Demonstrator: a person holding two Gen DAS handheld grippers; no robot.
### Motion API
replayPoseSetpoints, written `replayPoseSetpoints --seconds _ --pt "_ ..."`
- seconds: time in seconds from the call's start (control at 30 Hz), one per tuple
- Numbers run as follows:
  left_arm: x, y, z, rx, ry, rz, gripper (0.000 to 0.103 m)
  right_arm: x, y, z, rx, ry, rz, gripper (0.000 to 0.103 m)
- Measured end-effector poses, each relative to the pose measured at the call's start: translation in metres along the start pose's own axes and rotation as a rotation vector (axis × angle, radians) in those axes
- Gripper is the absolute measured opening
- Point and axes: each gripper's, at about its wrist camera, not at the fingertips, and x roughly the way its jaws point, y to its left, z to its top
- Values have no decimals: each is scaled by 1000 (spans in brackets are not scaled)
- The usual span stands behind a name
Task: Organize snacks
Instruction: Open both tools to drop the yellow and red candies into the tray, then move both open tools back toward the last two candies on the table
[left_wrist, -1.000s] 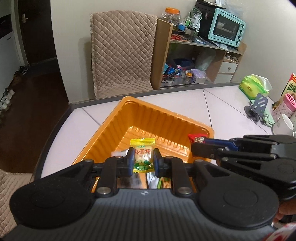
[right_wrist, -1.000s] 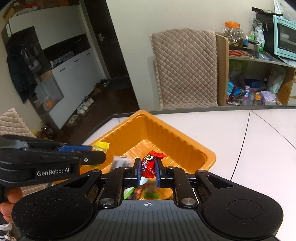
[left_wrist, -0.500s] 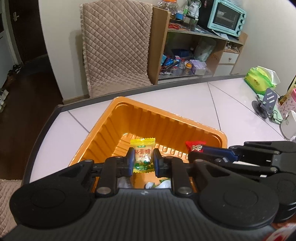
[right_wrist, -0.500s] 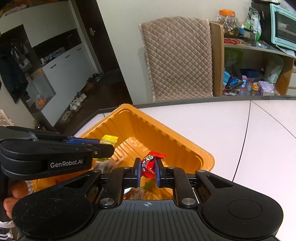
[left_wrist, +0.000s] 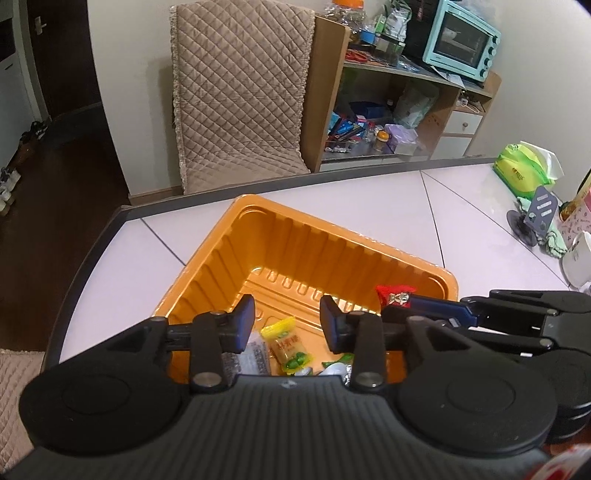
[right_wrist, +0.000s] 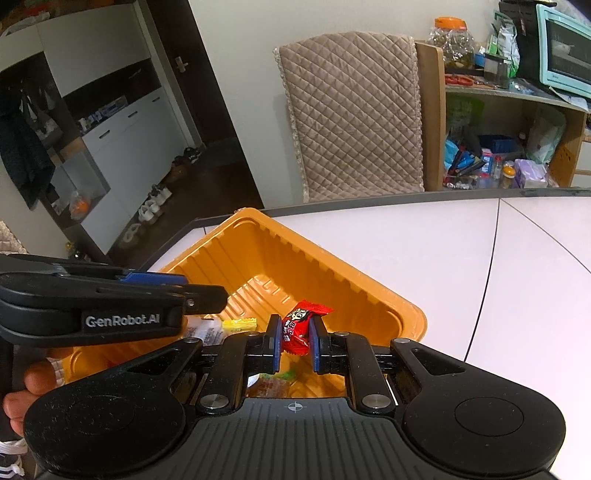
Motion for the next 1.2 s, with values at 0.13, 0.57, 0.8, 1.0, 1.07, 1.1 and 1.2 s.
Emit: replayPoseSetpoints --seconds 0.13,0.57,0.8,1.0,1.07,1.1,1.2 --pt "-7 6 -3 -17 3 9 42 -2 0 1 9 -13 -6 16" --pt "-44 8 -25 -22 -21 22 62 -27 8 3 27 -86 15 51" --pt "-75 8 -43 -52 -32 36 69 -57 10 -10 57 -88 38 52" --pt "-107 4 -61 -56 -51 73 70 -93 10 -28 98 -104 54 55" --pt "-118 1 -67 -53 -58 79 70 -106 9 -36 112 -108 57 61" --pt "-124 -1 -71 -51 -63 81 70 -114 9 -40 119 -111 56 62" --pt "-141 -8 -84 -46 -71 83 70 -135 8 -54 139 -123 55 66"
